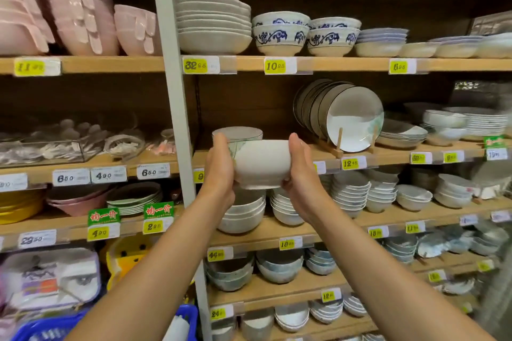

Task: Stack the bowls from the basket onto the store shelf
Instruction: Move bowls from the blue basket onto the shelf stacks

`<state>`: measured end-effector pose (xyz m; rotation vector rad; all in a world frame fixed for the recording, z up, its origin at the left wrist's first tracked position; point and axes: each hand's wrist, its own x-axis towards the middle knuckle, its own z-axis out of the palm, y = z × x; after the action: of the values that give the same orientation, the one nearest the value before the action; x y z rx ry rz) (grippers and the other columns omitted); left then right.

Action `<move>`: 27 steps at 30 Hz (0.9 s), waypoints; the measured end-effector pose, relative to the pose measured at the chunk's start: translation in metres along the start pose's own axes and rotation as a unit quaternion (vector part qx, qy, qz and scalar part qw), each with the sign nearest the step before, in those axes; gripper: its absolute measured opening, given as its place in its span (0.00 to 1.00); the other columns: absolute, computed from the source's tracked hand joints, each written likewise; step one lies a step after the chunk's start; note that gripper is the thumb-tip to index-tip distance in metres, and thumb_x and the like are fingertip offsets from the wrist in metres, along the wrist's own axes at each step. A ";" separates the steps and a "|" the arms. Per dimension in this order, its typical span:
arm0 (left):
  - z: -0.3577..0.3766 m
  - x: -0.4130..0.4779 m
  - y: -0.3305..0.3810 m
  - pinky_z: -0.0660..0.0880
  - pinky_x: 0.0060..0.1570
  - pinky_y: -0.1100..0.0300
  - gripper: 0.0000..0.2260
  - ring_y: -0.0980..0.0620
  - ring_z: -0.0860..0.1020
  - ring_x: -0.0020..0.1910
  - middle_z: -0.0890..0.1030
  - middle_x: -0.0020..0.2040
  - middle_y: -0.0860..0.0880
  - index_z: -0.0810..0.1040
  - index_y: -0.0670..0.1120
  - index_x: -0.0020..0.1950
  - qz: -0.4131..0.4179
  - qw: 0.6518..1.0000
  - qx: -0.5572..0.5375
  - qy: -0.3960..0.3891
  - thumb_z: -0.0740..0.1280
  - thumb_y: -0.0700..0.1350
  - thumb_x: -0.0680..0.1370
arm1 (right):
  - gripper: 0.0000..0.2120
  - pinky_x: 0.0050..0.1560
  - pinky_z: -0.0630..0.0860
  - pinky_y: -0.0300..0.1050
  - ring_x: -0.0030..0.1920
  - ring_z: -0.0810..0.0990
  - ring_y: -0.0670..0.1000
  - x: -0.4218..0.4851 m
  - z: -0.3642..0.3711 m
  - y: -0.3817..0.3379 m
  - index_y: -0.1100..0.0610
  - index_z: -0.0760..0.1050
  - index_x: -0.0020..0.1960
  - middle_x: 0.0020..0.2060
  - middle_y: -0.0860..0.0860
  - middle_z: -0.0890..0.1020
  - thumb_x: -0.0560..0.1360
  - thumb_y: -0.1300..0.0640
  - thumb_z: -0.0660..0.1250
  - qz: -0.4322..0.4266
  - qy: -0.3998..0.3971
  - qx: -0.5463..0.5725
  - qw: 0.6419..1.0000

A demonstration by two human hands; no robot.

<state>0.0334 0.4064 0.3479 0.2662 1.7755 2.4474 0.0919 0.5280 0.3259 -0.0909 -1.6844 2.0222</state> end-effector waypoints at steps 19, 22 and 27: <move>0.032 0.155 0.024 0.69 0.43 0.54 0.13 0.51 0.73 0.43 0.75 0.43 0.50 0.73 0.52 0.39 0.173 0.981 0.031 0.087 0.53 0.57 0.70 | 0.57 0.73 0.63 0.57 0.72 0.65 0.48 0.173 0.006 0.009 0.46 0.58 0.77 0.73 0.46 0.68 0.56 0.16 0.55 -0.103 -0.022 -0.115 0.988; 0.033 0.177 0.019 0.69 0.45 0.51 0.13 0.49 0.74 0.45 0.75 0.43 0.49 0.72 0.51 0.39 0.171 0.980 0.049 0.085 0.54 0.57 0.70 | 0.56 0.72 0.64 0.56 0.72 0.67 0.47 0.192 0.007 0.019 0.49 0.61 0.76 0.71 0.47 0.69 0.57 0.17 0.57 -0.104 -0.011 -0.097 0.990; 0.038 0.199 0.014 0.71 0.56 0.47 0.19 0.47 0.75 0.52 0.76 0.49 0.49 0.74 0.50 0.50 0.143 0.979 0.093 0.108 0.53 0.59 0.70 | 0.47 0.68 0.71 0.52 0.63 0.76 0.45 0.222 0.010 0.034 0.55 0.61 0.75 0.59 0.47 0.80 0.65 0.28 0.61 -0.079 0.013 -0.027 0.996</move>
<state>-0.1536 0.4743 0.3884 0.3005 2.2031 2.5879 -0.1165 0.6070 0.3541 -0.0017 -1.6756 1.8538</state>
